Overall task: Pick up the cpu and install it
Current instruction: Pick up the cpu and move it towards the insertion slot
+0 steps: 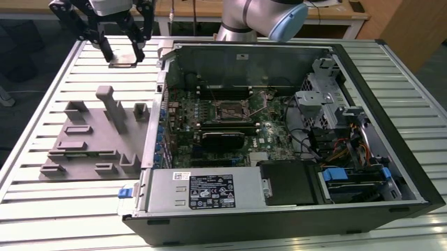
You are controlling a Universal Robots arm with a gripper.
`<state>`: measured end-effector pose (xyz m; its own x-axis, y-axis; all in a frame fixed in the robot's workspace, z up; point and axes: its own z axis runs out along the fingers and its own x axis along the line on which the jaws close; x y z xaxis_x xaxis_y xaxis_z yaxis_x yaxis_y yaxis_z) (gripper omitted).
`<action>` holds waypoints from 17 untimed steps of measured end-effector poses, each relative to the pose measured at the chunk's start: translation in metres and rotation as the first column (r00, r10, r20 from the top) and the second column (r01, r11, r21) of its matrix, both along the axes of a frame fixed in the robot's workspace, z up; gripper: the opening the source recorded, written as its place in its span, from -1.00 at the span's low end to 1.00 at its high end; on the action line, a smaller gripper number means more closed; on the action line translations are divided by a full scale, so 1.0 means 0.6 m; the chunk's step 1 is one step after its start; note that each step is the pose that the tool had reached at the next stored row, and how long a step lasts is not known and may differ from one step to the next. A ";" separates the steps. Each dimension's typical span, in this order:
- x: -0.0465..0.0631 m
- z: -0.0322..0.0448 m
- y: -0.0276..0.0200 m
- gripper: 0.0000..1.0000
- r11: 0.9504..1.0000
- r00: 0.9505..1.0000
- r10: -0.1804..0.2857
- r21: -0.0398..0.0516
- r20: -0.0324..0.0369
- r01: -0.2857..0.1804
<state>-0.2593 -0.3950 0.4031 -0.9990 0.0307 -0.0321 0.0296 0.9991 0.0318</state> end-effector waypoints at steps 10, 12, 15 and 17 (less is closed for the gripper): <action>0.044 0.000 0.0000 0.08 1.000 1.000 0.000 0.000 0.000 0.000; 0.053 0.000 0.0001 0.08 1.000 1.000 0.000 0.000 0.000 0.000; 0.066 0.000 0.0001 0.08 1.000 1.000 0.000 0.000 0.000 0.000; 0.075 0.000 0.0001 0.08 1.000 1.000 0.000 0.000 0.000 0.000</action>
<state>-0.2145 -0.3949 0.4030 -0.9990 0.0307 -0.0320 0.0297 0.9991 0.0318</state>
